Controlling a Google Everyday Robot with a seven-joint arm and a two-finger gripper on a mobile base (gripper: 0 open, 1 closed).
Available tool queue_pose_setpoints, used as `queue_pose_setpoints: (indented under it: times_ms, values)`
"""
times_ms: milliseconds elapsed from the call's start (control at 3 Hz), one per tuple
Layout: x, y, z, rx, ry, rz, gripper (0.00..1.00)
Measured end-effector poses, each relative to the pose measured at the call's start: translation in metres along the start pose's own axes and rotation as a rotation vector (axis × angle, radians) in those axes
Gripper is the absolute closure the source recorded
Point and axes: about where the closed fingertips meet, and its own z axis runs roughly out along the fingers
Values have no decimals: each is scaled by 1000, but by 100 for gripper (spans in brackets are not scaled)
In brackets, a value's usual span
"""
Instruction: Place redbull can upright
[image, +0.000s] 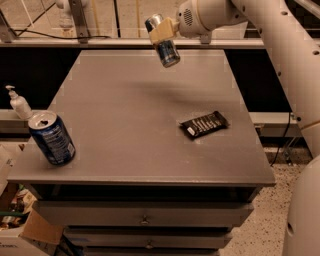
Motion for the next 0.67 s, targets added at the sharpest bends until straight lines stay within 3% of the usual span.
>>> queue_pose_setpoints:
  times_ms: [333,667]
  values:
    - [-2,-7,20,61,-29,-79,100]
    - [-11,-4,20,140,-53,-220,100]
